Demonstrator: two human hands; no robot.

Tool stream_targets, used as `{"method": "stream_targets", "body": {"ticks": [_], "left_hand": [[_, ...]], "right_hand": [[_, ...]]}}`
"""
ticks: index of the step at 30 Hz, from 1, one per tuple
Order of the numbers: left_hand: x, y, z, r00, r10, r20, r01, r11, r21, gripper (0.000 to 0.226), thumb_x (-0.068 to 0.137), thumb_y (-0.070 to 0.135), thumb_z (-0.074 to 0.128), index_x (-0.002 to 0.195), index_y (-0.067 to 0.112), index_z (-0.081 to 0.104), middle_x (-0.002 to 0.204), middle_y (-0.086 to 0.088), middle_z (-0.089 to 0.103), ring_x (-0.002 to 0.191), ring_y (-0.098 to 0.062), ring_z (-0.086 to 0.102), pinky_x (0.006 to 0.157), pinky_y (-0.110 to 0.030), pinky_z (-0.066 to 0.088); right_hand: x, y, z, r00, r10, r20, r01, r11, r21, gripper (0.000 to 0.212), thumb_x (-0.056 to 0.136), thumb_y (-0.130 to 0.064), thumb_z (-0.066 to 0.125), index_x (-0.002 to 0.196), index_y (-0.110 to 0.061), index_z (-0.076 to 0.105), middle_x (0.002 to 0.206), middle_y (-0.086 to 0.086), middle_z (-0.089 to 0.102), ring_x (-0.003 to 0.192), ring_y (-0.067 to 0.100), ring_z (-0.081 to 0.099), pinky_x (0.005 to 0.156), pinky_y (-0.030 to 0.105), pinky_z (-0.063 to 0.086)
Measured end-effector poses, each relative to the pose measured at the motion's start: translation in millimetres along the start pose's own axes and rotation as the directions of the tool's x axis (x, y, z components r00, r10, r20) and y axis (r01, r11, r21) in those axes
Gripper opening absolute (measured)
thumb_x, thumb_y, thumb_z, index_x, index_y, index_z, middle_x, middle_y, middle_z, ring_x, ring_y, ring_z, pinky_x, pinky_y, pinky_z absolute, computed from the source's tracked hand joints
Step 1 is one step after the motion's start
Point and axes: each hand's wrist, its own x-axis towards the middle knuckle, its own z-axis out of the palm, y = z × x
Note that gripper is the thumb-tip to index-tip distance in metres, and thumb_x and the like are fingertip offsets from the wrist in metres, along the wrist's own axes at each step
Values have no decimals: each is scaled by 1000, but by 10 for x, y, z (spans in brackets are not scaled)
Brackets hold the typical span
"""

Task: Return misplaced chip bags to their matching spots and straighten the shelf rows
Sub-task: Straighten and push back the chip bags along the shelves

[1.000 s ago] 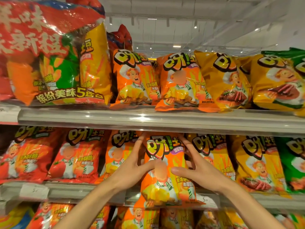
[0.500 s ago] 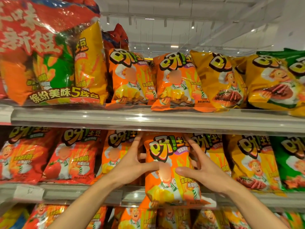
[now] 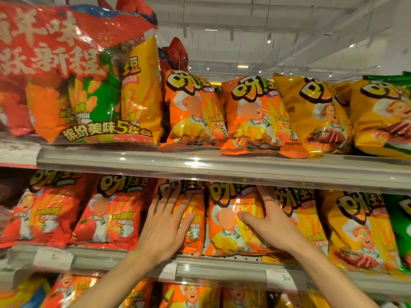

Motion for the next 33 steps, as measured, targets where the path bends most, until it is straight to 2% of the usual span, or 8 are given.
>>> {"method": "stream_targets", "body": {"ticks": [3,6,8,12,15,19,24,33], "left_hand": [[-2,-39,26,1000,5,12,-5,1000,23,62,101,59,12,149,29,36,152,-3,42,139,-24,39,119,-47,23],[-3,-30,24,1000,12,12,-13,1000,20,63,101,59,11,150,28,36,153,-3,42,139,-24,39,118,-48,25],[-1,-24,28,1000,12,11,-13,1000,23,63,101,58,12,149,27,39,151,-5,44,138,-25,41,117,-49,27],[5,-4,31,1000,5,9,-5,998,55,60,102,56,17,145,25,43,150,-5,46,136,-27,43,114,-50,31],[3,-2,32,1000,-2,1,2,998,60,57,102,55,21,145,24,43,150,-5,45,136,-27,43,114,-50,32],[-13,-10,39,999,-12,-31,14,998,60,56,102,53,24,145,23,44,149,-5,46,136,-26,43,114,-50,31],[-17,-27,63,999,-15,-51,17,999,46,55,102,53,25,147,25,40,152,-6,42,139,-25,38,117,-46,21],[-11,-51,94,998,-15,-58,16,1000,11,57,102,54,21,148,25,38,155,-7,37,141,-28,36,117,-51,25]], "right_hand": [[-88,-61,60,999,25,38,-17,982,-187,85,94,-54,55,158,-32,4,162,9,12,149,27,23,113,32,27],[-193,-71,181,984,-135,-119,60,870,-489,67,98,-54,43,152,-17,28,137,22,40,128,39,43,102,43,41],[-206,-44,276,936,-282,-211,108,801,-589,60,96,-54,41,139,-13,46,121,20,52,113,39,49,95,48,45],[-137,-134,490,943,-300,-142,146,759,-634,63,100,-62,31,144,-19,45,134,13,55,127,35,44,110,53,28],[-99,-168,626,962,-255,-99,125,733,-668,65,97,-65,35,141,-19,49,129,12,60,123,36,50,107,56,38],[-75,-168,692,963,-229,-140,79,740,-668,64,98,-64,34,140,-19,51,128,12,63,123,37,54,105,56,42],[-49,-169,749,963,-215,-165,51,742,-668,66,98,-65,29,141,-19,49,133,13,59,129,38,48,108,56,39],[-18,-158,839,958,-203,-203,16,744,-668,64,98,-66,31,142,-21,45,137,11,55,133,35,44,111,55,35]]}}
